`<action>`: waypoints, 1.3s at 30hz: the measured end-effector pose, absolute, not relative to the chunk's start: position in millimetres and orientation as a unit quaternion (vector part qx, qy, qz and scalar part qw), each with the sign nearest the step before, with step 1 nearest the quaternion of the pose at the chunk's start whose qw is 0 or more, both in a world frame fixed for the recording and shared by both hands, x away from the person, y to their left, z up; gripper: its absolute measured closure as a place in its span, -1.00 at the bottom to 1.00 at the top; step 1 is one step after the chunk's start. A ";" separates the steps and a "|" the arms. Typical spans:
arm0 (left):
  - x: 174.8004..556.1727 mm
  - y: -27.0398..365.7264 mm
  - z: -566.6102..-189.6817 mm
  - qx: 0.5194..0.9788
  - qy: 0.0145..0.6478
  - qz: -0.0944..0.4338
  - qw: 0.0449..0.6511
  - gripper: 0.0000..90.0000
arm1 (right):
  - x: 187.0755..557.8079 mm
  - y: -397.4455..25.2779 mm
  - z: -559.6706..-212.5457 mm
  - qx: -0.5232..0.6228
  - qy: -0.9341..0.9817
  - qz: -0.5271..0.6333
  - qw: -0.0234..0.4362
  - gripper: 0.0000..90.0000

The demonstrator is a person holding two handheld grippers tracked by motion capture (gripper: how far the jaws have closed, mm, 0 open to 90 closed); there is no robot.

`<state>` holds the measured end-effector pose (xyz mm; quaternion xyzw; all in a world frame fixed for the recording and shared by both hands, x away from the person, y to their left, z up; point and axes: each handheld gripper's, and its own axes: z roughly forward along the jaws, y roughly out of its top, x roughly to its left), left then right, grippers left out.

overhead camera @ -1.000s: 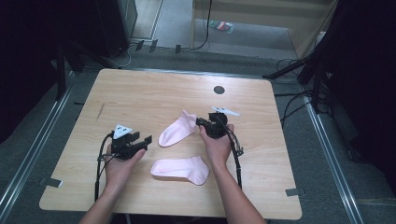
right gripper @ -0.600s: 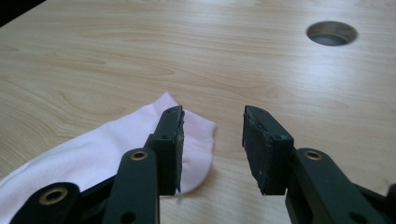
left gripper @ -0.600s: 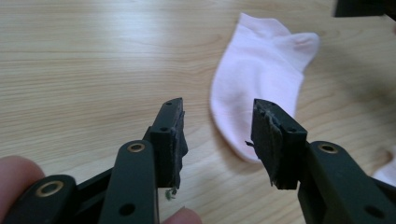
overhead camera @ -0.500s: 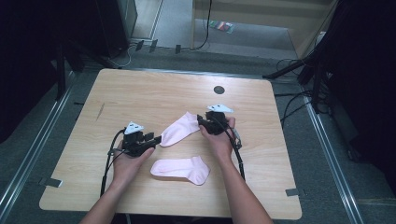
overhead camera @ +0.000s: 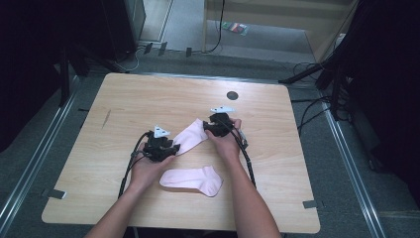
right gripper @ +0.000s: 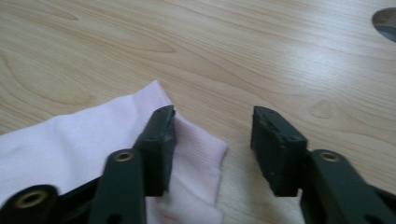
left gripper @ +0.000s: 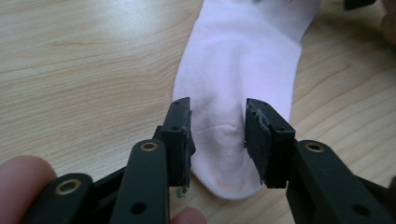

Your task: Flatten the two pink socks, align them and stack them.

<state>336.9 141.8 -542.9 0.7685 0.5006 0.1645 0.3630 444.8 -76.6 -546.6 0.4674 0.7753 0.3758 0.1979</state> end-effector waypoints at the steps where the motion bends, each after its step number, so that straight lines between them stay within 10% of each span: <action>1: 336.8 141.2 -542.3 0.769 0.503 0.170 0.356 0.46 | 443.6 -75.2 -546.5 0.463 0.777 0.377 0.198 0.32; 7: 337.5 150.0 -541.6 0.755 0.528 0.167 0.351 0.85 | 426.5 -68.8 -544.4 0.458 0.786 0.374 0.183 0.88; 39: 269.6 192.8 -488.6 0.773 0.411 0.143 0.462 1.00 | 289.5 -123.3 -488.6 0.479 0.735 0.460 0.138 0.96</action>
